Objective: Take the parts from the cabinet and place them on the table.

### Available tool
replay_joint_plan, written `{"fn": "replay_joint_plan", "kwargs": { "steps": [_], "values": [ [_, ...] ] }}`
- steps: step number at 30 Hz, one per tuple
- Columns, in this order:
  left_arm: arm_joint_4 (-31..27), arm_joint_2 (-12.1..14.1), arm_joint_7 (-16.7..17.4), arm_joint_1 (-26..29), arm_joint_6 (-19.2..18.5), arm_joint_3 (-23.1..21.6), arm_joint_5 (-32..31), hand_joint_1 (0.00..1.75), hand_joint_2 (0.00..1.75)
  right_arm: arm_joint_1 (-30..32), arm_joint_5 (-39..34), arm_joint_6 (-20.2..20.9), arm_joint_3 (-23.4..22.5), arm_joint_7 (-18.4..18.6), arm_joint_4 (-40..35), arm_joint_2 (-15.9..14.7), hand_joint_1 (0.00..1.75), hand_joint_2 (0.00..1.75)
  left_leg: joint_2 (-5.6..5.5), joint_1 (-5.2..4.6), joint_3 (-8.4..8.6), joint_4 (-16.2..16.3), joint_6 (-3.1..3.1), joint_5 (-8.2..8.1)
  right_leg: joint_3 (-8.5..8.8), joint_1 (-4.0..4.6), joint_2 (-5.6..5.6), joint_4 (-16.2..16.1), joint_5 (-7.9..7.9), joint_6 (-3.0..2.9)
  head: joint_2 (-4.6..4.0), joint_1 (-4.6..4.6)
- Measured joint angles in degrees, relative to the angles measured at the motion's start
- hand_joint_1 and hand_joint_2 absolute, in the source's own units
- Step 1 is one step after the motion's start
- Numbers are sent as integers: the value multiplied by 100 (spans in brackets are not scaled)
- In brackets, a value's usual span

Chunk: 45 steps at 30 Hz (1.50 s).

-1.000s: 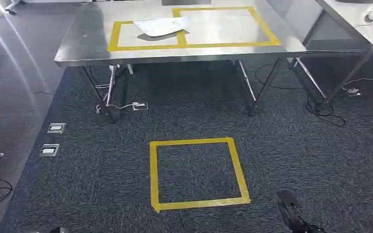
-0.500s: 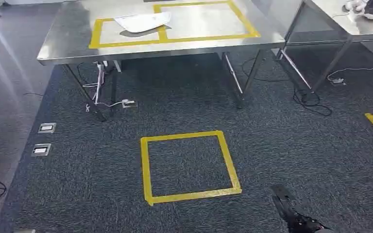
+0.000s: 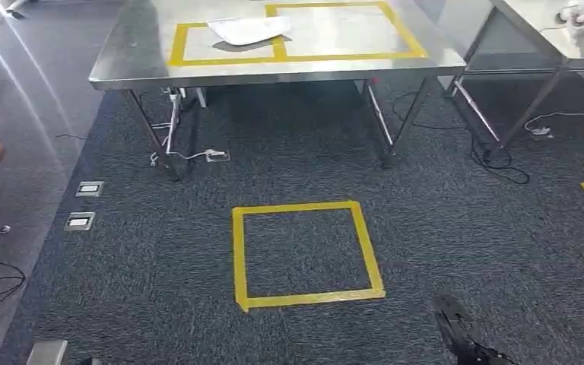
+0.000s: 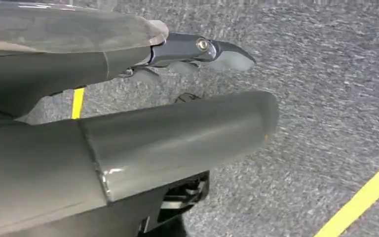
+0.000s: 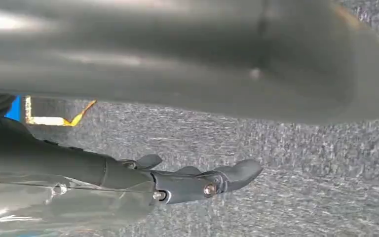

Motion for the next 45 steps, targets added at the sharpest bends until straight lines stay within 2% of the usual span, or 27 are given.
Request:
{"fn": "replay_joint_plan", "kwargs": {
  "steps": [1,2,4,5,6,7,8,10,11,15,23,33,34,35,36,37,39,40,41,42,43,44,45],
  "values": [
    [0,-2,-4,-3,0,2,0,0,0,-10,-4,-2,0,-7,0,0,0,0,9,-8,-10,0,-29,20,134,5,3,-298,-106,-20,0,11],
    [0,2,-11,-14,0,0,-2,0,0,-10,-13,-4,0,-9,-2,0,0,0,8,-38,-47,60,-55,35,132,42,7,-394,-70,-32,0,9],
    [0,2,-20,-17,0,0,-4,0,0,20,-31,-11,0,-4,2,2,0,0,8,-19,-71,51,-118,83,84,59,6,-343,-63,-80,0,-40],
    [0,4,-17,-17,0,0,-4,0,0,32,-35,-15,2,-7,2,2,0,0,4,-24,-86,65,-117,35,84,30,5,-384,-59,-90,0,-44],
    [0,2,-20,-16,0,0,-2,0,0,33,-35,-15,2,-7,2,2,0,0,0,-28,-86,63,77,-36,76,49,-1,-379,-59,-90,0,-74],
    [0,2,-17,-12,0,0,-2,0,0,32,-35,-17,2,-13,2,2,0,0,0,-29,-87,61,158,17,78,64,1,-379,-61,-112,0,-98],
    [0,2,-17,-11,0,0,-2,0,0,28,-35,-17,4,-20,2,2,0,0,-1,-22,-86,56,133,20,74,77,1,-379,-50,-133,0,-112],
    [0,4,-17,-8,0,0,-2,0,0,31,-35,-20,4,-22,4,2,0,0,-3,-9,-74,23,-18,116,73,89,-1,-378,-37,-155,0,-162],
    [0,7,-17,-5,0,0,-2,0,0,29,-35,-26,4,-28,2,2,0,0,-6,-7,-73,7,-39,126,65,89,-2,-377,-32,-162,0,-184],
    [0,11,-17,1,0,0,-9,0,0,27,-39,-68,26,-114,2,2,0,0,-11,-6,-72,-10,-57,138,58,91,-7,-371,-31,-173,0,-247],
    [0,11,9,-4,9,0,-48,0,0,24,-77,-153,63,-264,2,2,0,0,-11,-7,-71,-11,-114,101,59,87,-8,-371,-60,-188,0,-245],
    [0,13,9,-2,7,0,-48,0,0,8,-120,-122,85,-262,2,2,0,0,-13,-20,-85,-1,-113,80,64,42,-7,-392,-63,-176,0,-238],
    [0,22,9,-2,7,0,-48,0,0,5,-131,-116,85,-262,2,11,0,0,-22,-58,-68,-3,-42,57,78,20,-12,-446,-48,-114,0,-243],
    [0,17,9,-4,7,0,-52,0,0,-4,-138,-116,85,-260,2,7,0,0,-2,-14,26,-182,23,100,145,59,9,-540,-32,-87,0,-269],
    [0,4,9,2,0,0,-55,0,0,5,-138,-105,87,-253,2,2,0,0,34,37,139,-358,-7,186,171,51,-3,-448,-56,-88,0,-267],
    [0,4,9,1,0,0,-55,0,0,-3,-138,-87,90,-249,2,2,0,0,46,47,201,-438,-2,198,56,51,-1,-204,-212,-43,0,-227],
    [0,7,7,-2,-2,0,-55,0,0,-3,-138,-66,90,-236,2,2,0,0,93,66,221,-440,5,195,-427,-10,3,700,-665,30,0,-153],
    [0,7,9,-1,-7,0,-55,0,0,14,-138,-61,90,-225,4,2,0,0,111,73,225,-436,-10,184,-696,-55,2,1169,-827,79,0,-136],
    [0,2,9,4,-7,0,-55,0,0,38,-138,-48,94,-225,4,2,0,0,123,90,226,-425,-37,169,-845,-100,0,1367,-811,131,0,-127],
    [0,2,9,15,-9,0,-52,0,0,52,-138,-37,98,-216,7,2,0,0,139,114,234,-410,-69,149,-837,-146,-7,1268,-662,177,0,-118],
    [0,-2,9,22,-9,0,-46,0,0,55,-138,-28,109,-216,7,2,0,0,166,156,239,-361,-128,113,-697,-203,-27,878,-365,245,0,-107],
    [0,-4,9,26,-9,0,-42,0,0,46,-135,-24,116,-216,7,2,0,0,193,207,236,-277,-194,60,-472,-259,-74,339,-38,320,0,-101],
    [0,-2,9,26,-9,0,-37,0,0,36,-133,-22,120,-214,7,2,0,0,223,237,217,-141,-269,-23,-258,-331,-187,-167,209,417,0,-69]
  ]
}}
